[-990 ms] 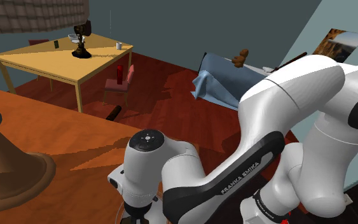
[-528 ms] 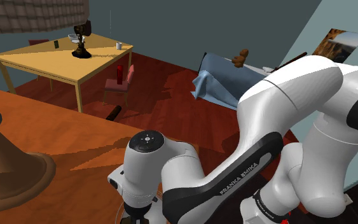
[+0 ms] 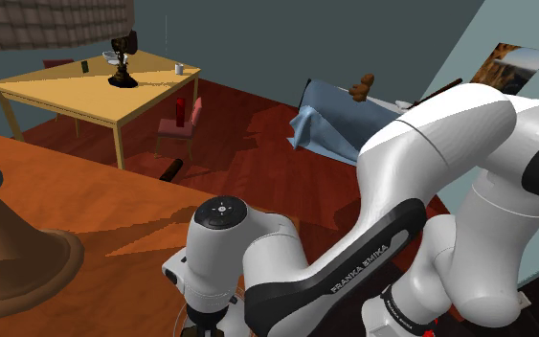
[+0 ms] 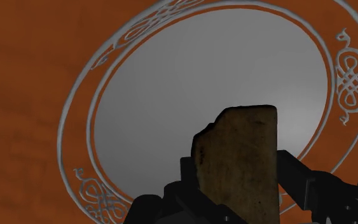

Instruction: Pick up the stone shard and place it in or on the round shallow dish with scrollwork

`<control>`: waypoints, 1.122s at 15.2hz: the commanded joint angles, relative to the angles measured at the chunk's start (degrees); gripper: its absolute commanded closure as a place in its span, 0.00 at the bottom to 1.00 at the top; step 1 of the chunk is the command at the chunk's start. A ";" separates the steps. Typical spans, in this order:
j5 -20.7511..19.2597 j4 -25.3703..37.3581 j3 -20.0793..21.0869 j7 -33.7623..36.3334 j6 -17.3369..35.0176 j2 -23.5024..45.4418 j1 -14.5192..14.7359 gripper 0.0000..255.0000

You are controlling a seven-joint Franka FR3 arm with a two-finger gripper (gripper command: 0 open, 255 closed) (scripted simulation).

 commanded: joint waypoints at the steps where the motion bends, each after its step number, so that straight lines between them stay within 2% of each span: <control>1: 0.00 0.00 0.00 0.00 0.00 0.00 0.00 1.00; 17: 3.71 2.92 1.14 -1.67 -10.72 -8.32 -1.19 1.00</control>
